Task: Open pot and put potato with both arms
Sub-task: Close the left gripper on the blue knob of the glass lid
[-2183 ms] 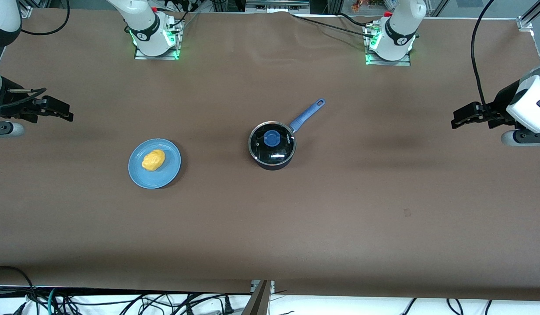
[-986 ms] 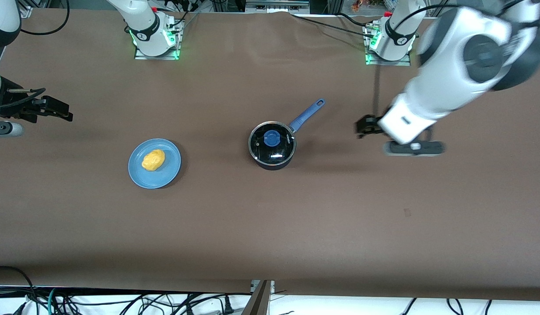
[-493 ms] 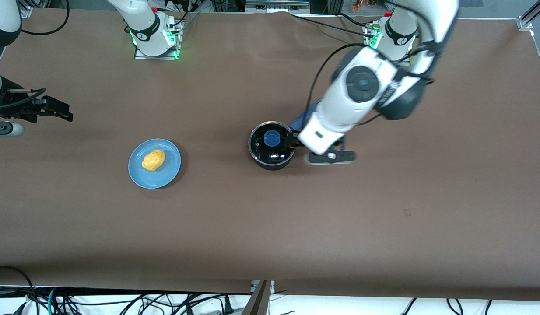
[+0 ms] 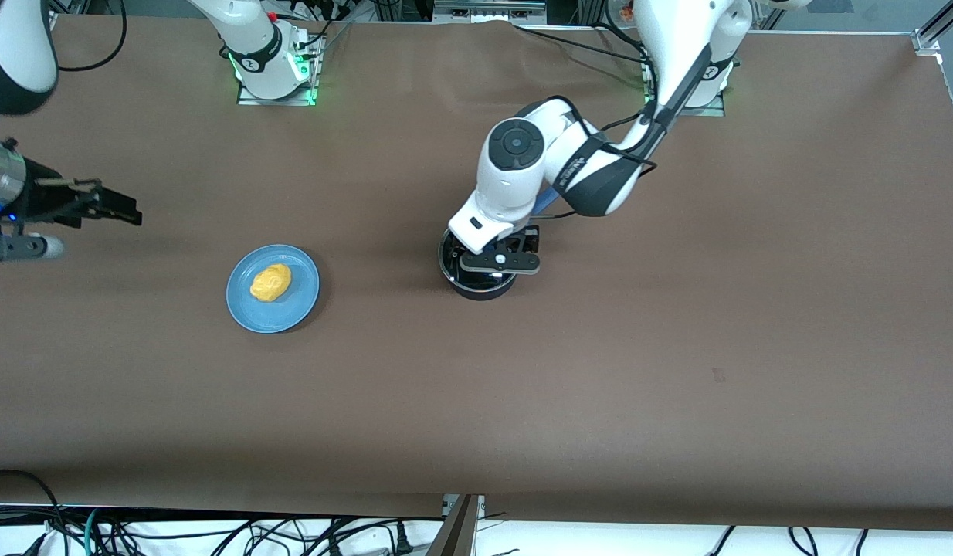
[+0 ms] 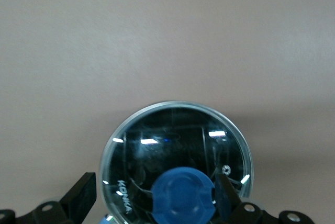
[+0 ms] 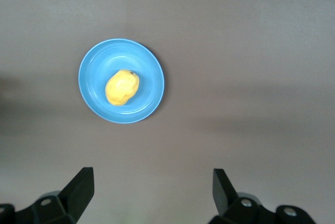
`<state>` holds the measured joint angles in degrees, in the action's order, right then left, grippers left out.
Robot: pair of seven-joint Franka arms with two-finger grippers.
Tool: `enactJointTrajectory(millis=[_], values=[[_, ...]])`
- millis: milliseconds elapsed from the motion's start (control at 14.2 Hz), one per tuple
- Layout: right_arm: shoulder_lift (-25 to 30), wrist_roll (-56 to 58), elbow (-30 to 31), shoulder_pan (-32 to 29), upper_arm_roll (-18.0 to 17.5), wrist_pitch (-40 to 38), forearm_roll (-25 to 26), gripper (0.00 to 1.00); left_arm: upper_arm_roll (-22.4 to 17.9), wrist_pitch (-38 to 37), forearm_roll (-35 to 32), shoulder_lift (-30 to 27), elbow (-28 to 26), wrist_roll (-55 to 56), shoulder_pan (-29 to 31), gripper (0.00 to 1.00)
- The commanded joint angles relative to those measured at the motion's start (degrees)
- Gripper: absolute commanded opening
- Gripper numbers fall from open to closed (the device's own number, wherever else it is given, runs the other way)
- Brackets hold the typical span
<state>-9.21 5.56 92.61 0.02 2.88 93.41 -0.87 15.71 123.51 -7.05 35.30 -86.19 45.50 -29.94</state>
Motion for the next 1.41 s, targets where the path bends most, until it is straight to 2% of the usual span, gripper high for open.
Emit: enactJointTrajectory(millis=[0,493,915,1056,1127,1268,1338], values=[[-0.89,0.06,-1.64,-0.46,0.02,-0.68,0.34,1.0,-0.33,-0.02,-2.26,1.18,1.03,0.99,-1.43,1.0],[-0.72,-1.26,-1.2,-0.19,-0.06,-1.21,0.43,1.0,-0.16,0.06,-3.32,2.85,0.85,1.43,-3.1,1.0],[-0.54,-1.26,-1.29,-0.19,-0.24,-2.18,0.34,1.0,-0.16,0.06,-3.23,2.94,0.94,2.93,-3.19,0.77],[-0.54,-1.26,-1.29,-0.11,-0.24,-2.18,0.34,1.0,-0.16,0.06,-3.32,3.11,1.03,2.93,-3.19,0.77],[-0.54,-1.26,-1.29,-0.11,-0.24,-2.35,0.34,1.0,-0.16,0.06,-3.32,3.2,0.94,2.93,-3.19,0.74],[-0.54,-1.26,-1.29,-0.11,-0.24,-2.71,0.34,1.0,-0.16,0.06,-3.23,3.2,0.94,2.93,-3.19,0.6],[-0.54,-1.26,-1.29,-0.11,-0.24,-2.71,0.34,1.0,-0.16,0.06,-3.23,3.11,1.03,3.01,-3.19,0.59]])
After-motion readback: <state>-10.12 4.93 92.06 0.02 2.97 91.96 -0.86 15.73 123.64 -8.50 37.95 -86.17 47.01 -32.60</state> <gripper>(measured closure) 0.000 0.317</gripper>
